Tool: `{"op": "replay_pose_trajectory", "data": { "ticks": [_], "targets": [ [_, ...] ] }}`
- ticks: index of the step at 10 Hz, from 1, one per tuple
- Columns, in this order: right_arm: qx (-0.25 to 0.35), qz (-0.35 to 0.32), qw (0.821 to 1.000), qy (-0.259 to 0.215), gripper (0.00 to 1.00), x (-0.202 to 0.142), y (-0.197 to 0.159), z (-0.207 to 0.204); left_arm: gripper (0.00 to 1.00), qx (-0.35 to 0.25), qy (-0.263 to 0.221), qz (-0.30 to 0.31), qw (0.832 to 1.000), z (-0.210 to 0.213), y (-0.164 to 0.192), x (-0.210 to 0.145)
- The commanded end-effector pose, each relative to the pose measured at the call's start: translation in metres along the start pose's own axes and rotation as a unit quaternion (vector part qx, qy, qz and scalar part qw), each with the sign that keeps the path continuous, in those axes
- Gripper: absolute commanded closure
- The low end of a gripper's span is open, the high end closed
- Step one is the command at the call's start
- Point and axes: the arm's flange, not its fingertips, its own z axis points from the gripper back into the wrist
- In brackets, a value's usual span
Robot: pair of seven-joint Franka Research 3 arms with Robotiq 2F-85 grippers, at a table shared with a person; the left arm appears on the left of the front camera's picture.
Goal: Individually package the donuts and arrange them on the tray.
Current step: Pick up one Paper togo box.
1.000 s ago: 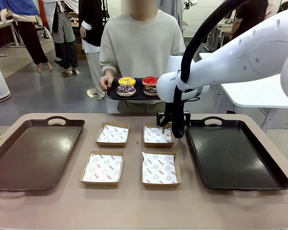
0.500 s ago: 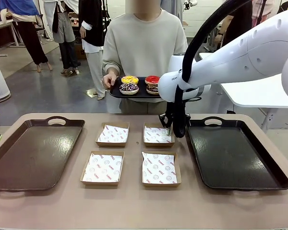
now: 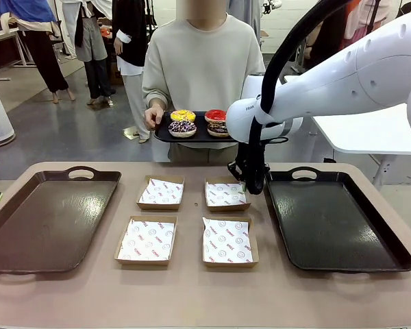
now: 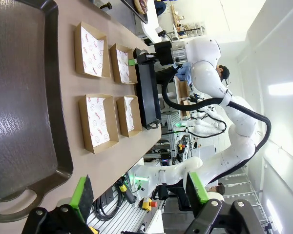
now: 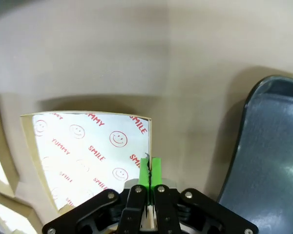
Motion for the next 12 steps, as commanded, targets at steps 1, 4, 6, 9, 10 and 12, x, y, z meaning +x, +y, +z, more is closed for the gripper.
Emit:
{"op": "replay_pose_trajectory", "data": {
  "ticks": [1, 4, 6, 9, 10, 12],
  "targets": [
    [0.025, -0.023, 0.999, 0.009, 1.00, -0.025, -0.004, 0.019, 0.00, -0.005, -0.006, 0.000, 1.000, 0.000, -0.001, 0.001],
    [0.023, -0.016, 1.000, -0.010, 1.00, -0.056, -0.003, 0.082, 0.00, -0.005, -0.006, 0.000, 1.000, 0.000, -0.001, 0.001],
    [0.005, -0.015, 1.000, -0.013, 1.00, -0.066, -0.002, 0.123, 0.00, -0.005, -0.006, 0.000, 1.000, 0.000, -0.001, 0.001],
    [-0.009, -0.014, 1.000, -0.008, 1.00, -0.063, 0.005, 0.180, 0.00, -0.005, -0.006, 0.000, 1.000, 0.000, -0.001, 0.001],
    [-0.008, -0.022, 1.000, -0.007, 1.00, -0.058, 0.006, 0.191, 0.00, -0.005, -0.006, 0.000, 1.000, 0.000, -0.001, 0.001],
    [0.001, -0.041, 0.999, -0.003, 1.00, -0.042, 0.002, 0.201, 0.00, -0.005, -0.006, 0.000, 1.000, 0.000, -0.001, 0.001]
  ]
}}
